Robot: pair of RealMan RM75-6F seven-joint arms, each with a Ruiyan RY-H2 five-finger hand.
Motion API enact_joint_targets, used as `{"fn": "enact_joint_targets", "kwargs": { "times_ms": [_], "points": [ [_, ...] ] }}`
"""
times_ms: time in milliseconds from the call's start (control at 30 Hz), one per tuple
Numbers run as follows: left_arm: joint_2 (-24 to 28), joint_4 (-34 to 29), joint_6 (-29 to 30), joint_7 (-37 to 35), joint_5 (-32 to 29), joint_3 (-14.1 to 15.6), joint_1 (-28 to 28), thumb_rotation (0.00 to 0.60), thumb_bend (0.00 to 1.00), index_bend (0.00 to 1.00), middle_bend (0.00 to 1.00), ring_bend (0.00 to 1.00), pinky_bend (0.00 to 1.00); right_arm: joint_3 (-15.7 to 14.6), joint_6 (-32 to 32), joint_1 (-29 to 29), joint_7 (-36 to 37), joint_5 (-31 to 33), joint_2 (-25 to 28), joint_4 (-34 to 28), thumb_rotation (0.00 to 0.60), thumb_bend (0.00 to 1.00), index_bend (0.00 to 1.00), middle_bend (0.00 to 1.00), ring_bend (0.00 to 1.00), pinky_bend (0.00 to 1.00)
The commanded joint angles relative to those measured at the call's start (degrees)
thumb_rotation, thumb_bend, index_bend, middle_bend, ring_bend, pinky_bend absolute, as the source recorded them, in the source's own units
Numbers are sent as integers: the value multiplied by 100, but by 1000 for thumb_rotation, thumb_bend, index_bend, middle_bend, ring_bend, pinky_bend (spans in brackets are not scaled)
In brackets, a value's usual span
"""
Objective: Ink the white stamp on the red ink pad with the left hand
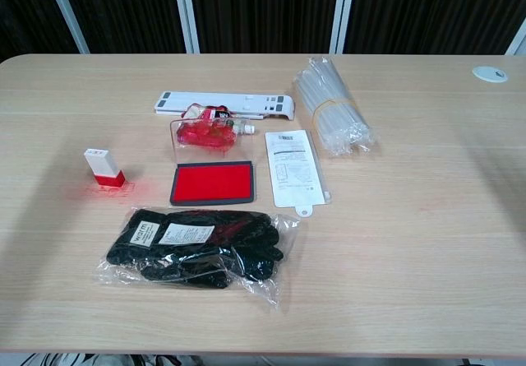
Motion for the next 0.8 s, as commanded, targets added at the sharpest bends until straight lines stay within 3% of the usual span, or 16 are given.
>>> {"fn": "enact_joint_targets", "kwargs": {
  "times_ms": [33,800],
  "points": [
    [0,-5,3,-13,0,-1,3,600,8,0,0,0,0,-2,12,-5,3,-6,1,-8,600,0,0,0,0,167],
    [53,-164,-274,129,-41,6,-137,600,8,0,0,0,0,-7,-21,-17,78,32,27,-24,600,0,0,0,0,167]
  ]
}}
